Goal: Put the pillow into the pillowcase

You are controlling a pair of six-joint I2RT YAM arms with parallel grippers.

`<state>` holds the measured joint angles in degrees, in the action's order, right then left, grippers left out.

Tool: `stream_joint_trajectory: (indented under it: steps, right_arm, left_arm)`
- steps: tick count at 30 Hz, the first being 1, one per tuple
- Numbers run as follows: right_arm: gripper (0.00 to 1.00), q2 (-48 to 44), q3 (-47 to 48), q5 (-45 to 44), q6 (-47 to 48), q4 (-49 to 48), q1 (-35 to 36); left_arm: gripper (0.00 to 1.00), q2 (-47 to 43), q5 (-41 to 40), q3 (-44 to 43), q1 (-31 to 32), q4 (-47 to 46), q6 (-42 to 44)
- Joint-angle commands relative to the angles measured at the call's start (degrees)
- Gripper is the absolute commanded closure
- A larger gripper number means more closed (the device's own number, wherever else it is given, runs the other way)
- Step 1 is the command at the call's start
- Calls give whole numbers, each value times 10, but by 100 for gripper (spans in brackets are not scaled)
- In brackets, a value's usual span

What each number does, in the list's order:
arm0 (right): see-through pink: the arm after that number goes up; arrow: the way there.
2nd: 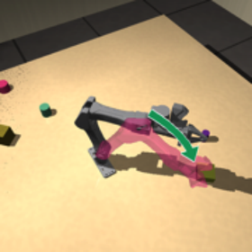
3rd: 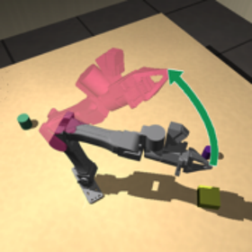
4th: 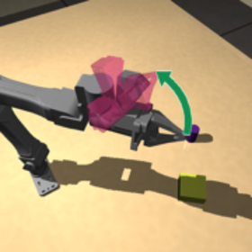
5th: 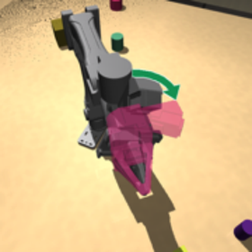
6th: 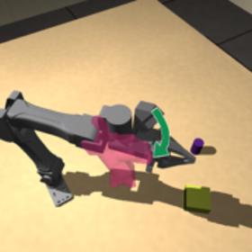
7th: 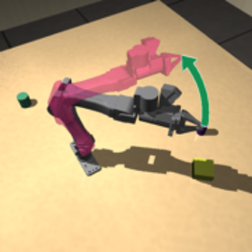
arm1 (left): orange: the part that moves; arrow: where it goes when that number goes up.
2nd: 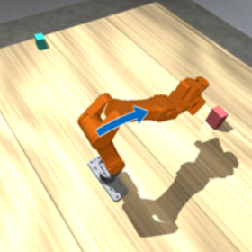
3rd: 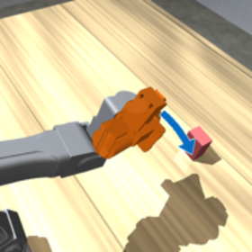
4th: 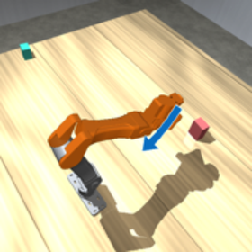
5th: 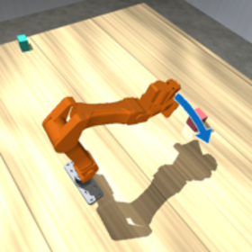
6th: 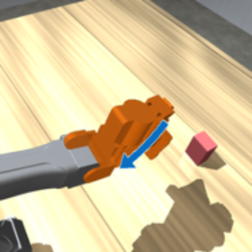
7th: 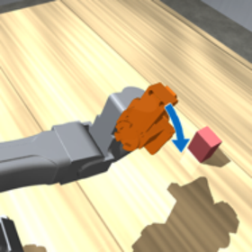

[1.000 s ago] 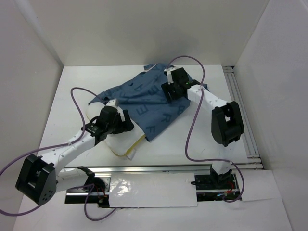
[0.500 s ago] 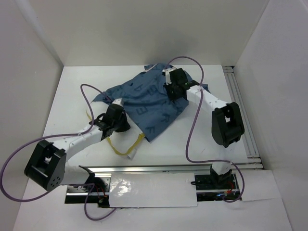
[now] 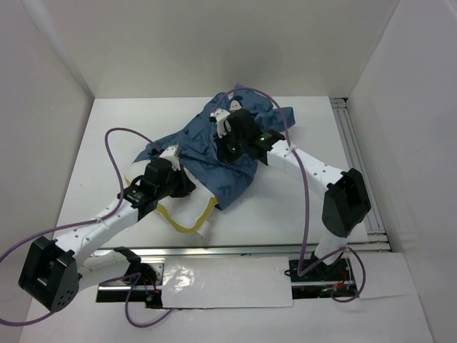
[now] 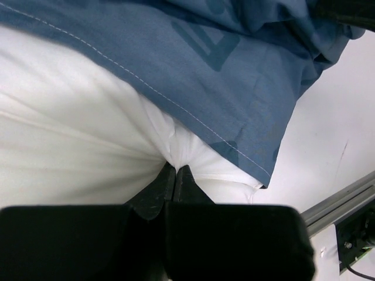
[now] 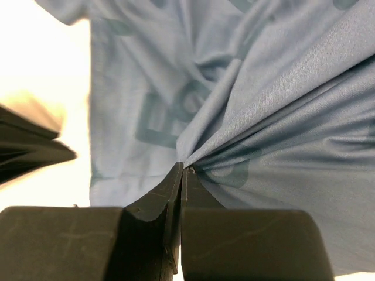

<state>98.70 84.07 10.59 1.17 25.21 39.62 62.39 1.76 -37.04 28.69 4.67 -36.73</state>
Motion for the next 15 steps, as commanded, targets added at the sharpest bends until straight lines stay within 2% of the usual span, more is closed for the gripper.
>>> stream_joint_trajectory:
  steps: [1,2,3,4,6,7,10,11,13,14,15]
  right_arm:
    - [100,-38,0,125,-58,-42,26]
    - [100,-38,0,91,-74,-42,17]
    - [86,-38,-5,64,-82,-42,4]
    - [83,-38,-5,-10,-103,-37,-4]
    - [83,-31,4,-72,-118,-18,-33]
    - [79,-25,12,-99,-127,-4,-44]
    - [54,-25,26,-147,-140,32,-78]
    - [32,-50,16,-147,-140,32,-78]
    - [5,-90,-31,-158,-140,14,-83]
    - [0,-116,-55,-158,-140,2,-83]
    - [0,-173,-78,-166,-140,-11,-83]
  left_arm:
    - [100,-32,37,-46,10,-157,-5]
    - [100,-41,23,-52,10,-157,-5]
    - [100,-50,16,-52,10,-150,-5]
    - [100,-55,-1,-52,10,-141,-11]
    - [100,-67,-15,-35,10,-141,-23]
    - [100,-68,-20,-35,10,-141,-28]
    - [100,-68,-45,-34,10,-141,-53]
    - [100,-61,-50,-45,10,-135,-63]
    - [100,-61,-58,-58,10,-135,-71]
    - [100,-56,-68,-65,10,-135,-71]
    - [100,-56,-80,-72,10,-135,-71]
